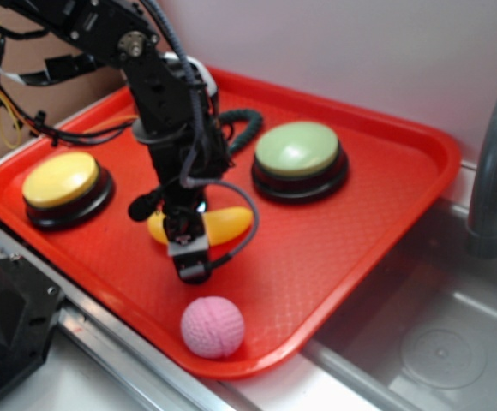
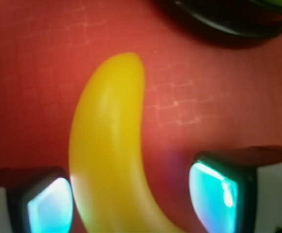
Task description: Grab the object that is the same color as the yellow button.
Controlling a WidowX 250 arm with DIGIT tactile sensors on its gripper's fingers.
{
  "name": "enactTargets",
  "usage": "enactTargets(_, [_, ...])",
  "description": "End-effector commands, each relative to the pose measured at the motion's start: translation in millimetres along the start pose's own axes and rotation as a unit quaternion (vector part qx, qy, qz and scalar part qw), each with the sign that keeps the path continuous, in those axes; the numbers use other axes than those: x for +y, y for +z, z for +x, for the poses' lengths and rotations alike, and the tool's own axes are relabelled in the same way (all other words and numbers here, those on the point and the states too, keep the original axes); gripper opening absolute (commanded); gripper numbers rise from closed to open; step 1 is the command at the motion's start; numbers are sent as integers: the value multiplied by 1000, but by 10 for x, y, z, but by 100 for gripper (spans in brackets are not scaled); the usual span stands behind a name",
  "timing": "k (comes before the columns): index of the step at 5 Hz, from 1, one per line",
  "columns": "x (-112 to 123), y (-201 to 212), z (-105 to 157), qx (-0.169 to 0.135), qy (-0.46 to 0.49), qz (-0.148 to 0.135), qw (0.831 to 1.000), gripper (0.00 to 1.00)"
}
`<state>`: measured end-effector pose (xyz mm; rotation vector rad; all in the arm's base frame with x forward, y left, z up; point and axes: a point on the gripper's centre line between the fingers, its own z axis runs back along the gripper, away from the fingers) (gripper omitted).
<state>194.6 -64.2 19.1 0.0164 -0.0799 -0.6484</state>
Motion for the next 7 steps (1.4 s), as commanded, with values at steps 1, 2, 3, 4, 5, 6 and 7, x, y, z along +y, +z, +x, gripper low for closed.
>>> enactTargets(1, [-39, 154, 35, -20, -27, -46, 998, 0])
enactTargets(2, [-15, 358, 80, -6, 9, -42, 999, 0])
enactTargets(3, [97, 853, 55, -11, 128, -73, 989, 0])
enactTargets(4, [287, 1270, -53, -16, 210, -98, 973, 0])
enactTargets(5, [481, 1614, -223, -31, 324, -116, 939, 0])
enactTargets(6, [485, 1804, -306, -51, 360, -99, 926, 0])
enactTargets(7, [425, 1804, -286, -40, 338, -87, 936, 0])
